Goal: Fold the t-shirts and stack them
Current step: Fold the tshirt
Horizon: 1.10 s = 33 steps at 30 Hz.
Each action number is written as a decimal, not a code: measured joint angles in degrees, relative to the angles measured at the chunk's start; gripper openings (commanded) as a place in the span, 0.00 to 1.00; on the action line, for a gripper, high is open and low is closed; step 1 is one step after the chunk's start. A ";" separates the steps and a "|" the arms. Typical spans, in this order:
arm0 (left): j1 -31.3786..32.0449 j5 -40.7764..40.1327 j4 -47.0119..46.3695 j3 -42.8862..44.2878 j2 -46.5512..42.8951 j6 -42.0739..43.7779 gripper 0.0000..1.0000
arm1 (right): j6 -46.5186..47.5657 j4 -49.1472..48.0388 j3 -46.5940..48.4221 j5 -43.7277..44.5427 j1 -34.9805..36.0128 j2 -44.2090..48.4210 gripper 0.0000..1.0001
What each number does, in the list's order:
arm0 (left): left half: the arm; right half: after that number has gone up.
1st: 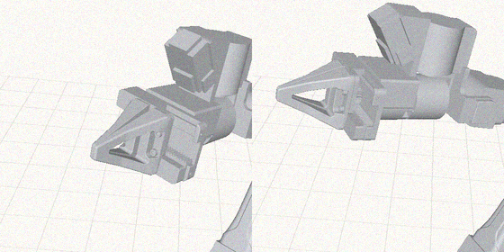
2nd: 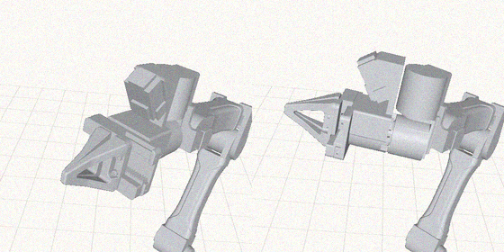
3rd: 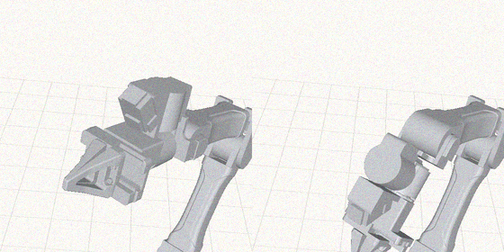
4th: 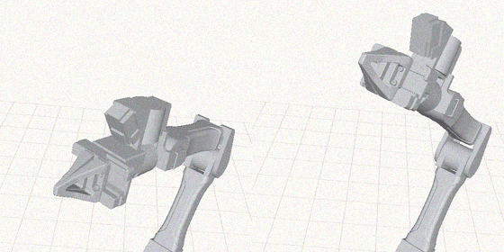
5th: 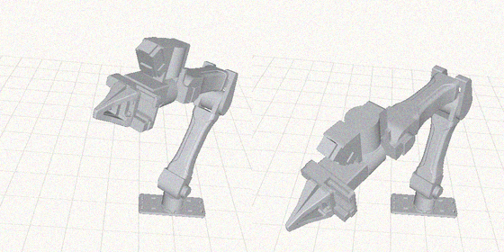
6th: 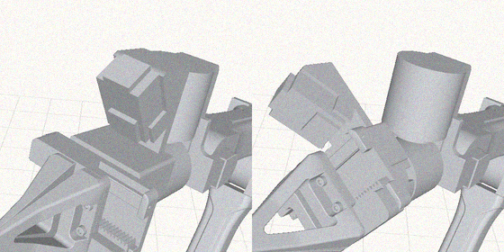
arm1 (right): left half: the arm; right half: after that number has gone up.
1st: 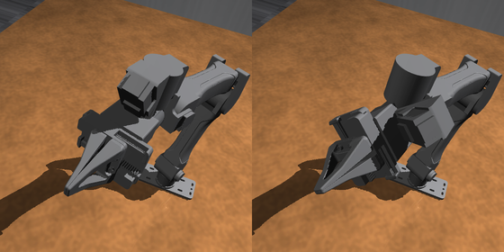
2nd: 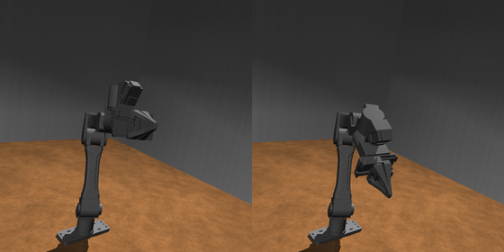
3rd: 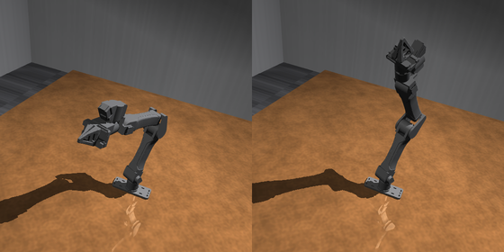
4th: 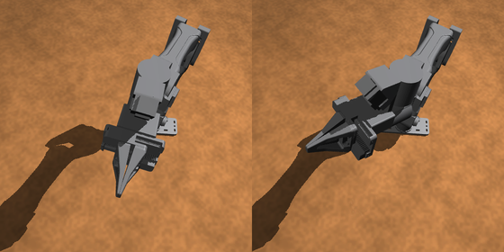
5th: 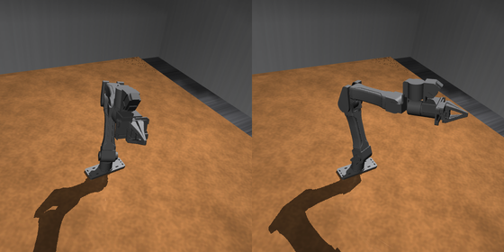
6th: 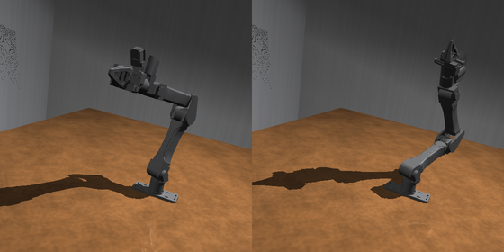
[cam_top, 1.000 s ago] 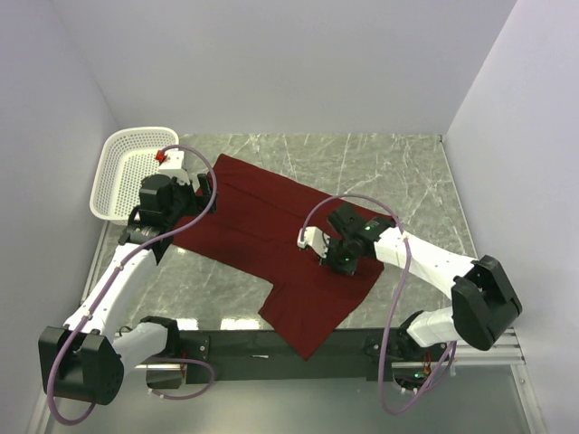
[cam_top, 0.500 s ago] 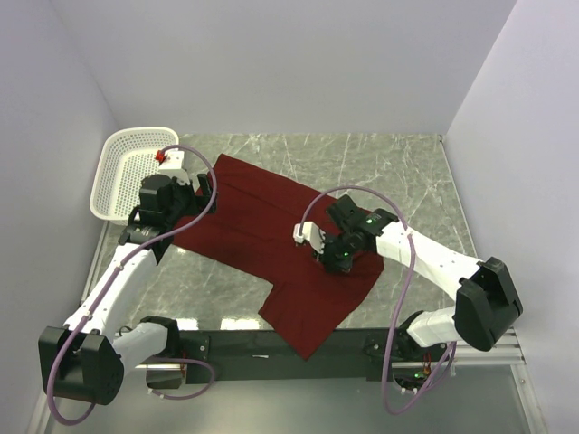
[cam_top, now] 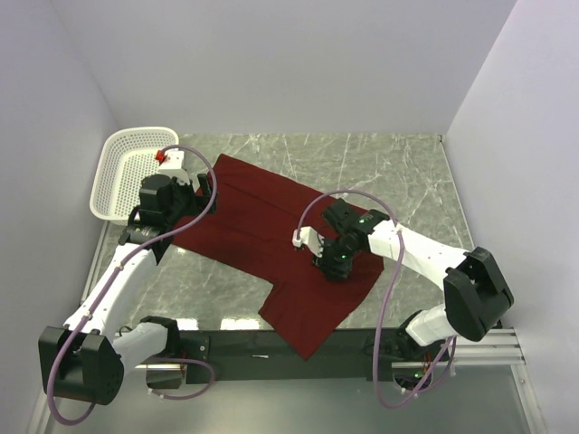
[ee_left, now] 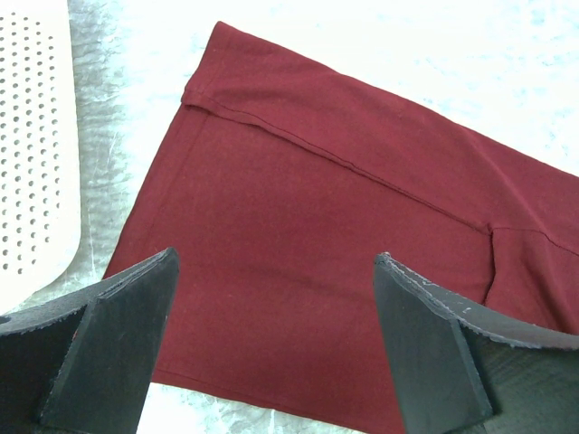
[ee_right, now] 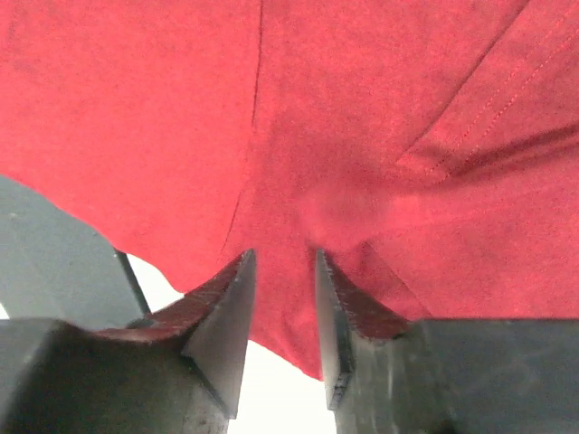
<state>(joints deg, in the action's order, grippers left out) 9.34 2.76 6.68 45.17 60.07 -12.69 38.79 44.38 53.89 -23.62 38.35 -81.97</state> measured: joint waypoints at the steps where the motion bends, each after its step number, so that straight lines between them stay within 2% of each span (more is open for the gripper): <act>1: 0.00 0.00 0.02 0.00 0.00 0.00 0.94 | 0.00 0.46 0.20 -0.20 -0.39 -0.09 0.45; 6: 0.00 1.01 -0.04 0.00 0.07 -0.09 0.96 | -1.64 4.13 9.44 -4.39 -4.35 -1.25 0.48; 10: -0.09 9.68 -1.68 0.02 2.40 -1.11 0.95 | -6.91 -0.17 16.98 -8.81 -10.10 -4.00 0.43; 14: 1.29 22.58 -3.04 0.50 10.78 -6.03 0.98 | -12.96 -5.03 15.65 -12.20 -19.02 -5.27 0.41; 18: 7.19 28.33 -2.93 0.48 18.34 -12.02 0.98 | -16.74 -8.13 9.92 -12.98 -26.62 -5.03 0.41; 23: 17.57 27.41 -3.39 0.61 21.27 -18.08 0.94 | -19.21 -9.31 3.58 -16.81 -37.05 -4.35 0.41; 24: 19.54 26.16 -3.41 0.94 22.12 -18.93 0.88 | -19.52 -9.31 3.52 -17.40 -39.28 -4.33 0.41; 26: 22.10 23.63 -3.21 2.16 24.26 -20.52 0.85 | -20.09 -10.03 3.52 -18.34 -42.99 -3.76 0.41; 33: 27.26 15.23 -2.51 9.57 36.15 -24.02 0.71 | -20.79 -10.84 3.52 -20.41 -43.98 -0.63 0.41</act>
<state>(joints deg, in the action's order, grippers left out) 36.60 18.00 4.16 54.74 96.23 -36.71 18.00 33.54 57.41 -44.03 -5.63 -82.61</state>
